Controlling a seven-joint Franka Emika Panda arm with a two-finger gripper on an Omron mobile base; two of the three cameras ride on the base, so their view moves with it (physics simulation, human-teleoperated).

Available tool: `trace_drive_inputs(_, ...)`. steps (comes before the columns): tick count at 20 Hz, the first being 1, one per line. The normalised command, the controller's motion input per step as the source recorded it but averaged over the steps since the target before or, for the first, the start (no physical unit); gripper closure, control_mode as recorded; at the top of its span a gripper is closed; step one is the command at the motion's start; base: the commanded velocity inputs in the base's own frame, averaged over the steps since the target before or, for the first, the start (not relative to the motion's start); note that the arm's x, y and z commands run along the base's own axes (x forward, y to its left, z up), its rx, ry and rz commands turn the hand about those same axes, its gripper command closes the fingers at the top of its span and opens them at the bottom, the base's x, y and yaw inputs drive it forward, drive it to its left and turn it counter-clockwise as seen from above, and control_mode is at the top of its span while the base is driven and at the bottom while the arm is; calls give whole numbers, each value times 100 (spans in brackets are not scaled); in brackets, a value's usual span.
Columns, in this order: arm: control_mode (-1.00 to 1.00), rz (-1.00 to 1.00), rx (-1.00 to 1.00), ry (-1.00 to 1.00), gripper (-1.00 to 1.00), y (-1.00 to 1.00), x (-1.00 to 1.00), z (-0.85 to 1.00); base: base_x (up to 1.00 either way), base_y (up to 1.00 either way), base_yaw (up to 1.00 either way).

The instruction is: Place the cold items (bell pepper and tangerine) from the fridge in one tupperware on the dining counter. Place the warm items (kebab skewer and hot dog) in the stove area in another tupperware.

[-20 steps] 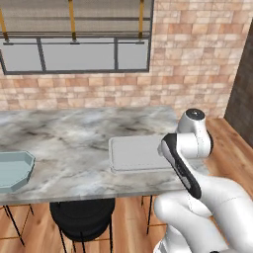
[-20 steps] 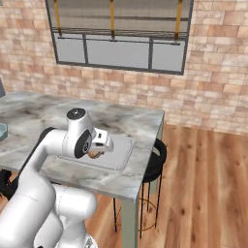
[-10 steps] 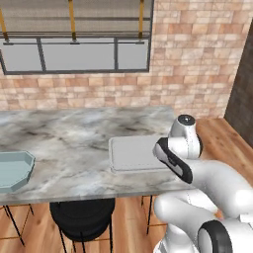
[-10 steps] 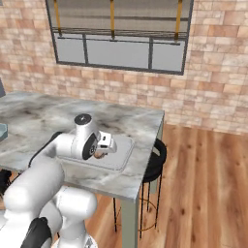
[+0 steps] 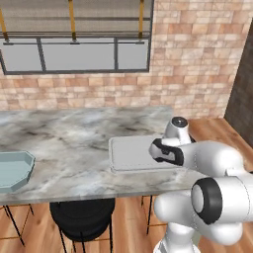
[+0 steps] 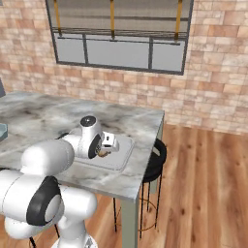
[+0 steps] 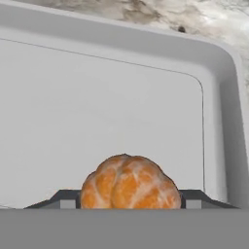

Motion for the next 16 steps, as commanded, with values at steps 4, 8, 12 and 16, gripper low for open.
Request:
trace_drive_inputs(4, -100, 0, 0, 0, 100, 0, 40, -23, 0, 0, 0)
trace_drive_inputs(8, -100, 0, 0, 0, 100, 0, 32, -22, 0, 0, 0)
trace_drive_inputs(12, -100, 0, 0, 1, 100, 0, 25, -24, 0, 0, 0)
trace_drive_inputs(16, -100, 0, 0, 0, 100, 0, 19, -26, 0, 0, 0)
